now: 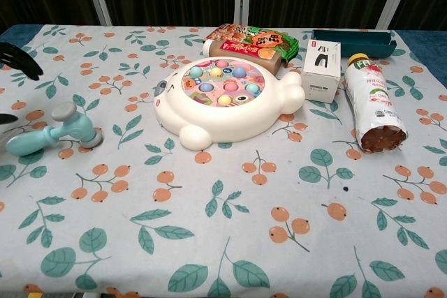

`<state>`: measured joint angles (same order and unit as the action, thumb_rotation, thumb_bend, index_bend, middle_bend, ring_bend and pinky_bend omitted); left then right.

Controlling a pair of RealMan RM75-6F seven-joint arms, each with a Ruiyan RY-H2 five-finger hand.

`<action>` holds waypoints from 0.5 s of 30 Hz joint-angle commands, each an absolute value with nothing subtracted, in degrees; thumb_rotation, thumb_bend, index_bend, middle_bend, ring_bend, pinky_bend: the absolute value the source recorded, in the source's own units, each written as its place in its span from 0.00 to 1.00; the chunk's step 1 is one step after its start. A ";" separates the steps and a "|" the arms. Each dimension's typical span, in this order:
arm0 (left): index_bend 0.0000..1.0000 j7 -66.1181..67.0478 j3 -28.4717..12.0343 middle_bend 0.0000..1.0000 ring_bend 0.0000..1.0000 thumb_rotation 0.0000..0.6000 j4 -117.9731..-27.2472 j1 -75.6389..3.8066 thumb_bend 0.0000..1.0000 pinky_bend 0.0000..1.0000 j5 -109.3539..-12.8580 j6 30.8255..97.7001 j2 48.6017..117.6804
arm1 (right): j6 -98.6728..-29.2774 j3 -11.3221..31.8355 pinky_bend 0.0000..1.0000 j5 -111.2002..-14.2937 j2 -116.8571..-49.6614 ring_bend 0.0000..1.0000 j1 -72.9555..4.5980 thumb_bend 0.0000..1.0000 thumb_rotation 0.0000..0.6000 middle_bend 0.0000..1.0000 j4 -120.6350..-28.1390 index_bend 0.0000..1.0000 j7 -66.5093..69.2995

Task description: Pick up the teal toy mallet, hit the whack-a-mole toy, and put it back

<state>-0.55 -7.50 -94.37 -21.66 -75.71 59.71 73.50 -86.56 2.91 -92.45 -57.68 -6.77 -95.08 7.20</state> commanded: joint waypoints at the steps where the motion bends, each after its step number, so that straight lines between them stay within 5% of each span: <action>1: 0.29 3.05 -7.90 0.26 0.16 1.00 -94.61 -23.55 0.21 0.10 -71.92 57.72 76.09 | -86.44 2.96 0.00 -92.32 -57.63 0.00 -6.82 0.17 1.00 0.19 -94.94 0.13 7.34; 15: 0.36 12.80 -6.55 0.33 0.23 1.00 -97.18 -21.99 0.25 0.17 -65.54 64.37 81.25 | -85.70 2.90 0.00 -91.93 -58.16 0.00 -7.12 0.17 1.00 0.19 -93.62 0.13 8.76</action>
<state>11.79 -6.78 -97.06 -22.17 -66.22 63.55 80.43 -85.69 2.90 -91.92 -58.15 -7.12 -93.62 8.76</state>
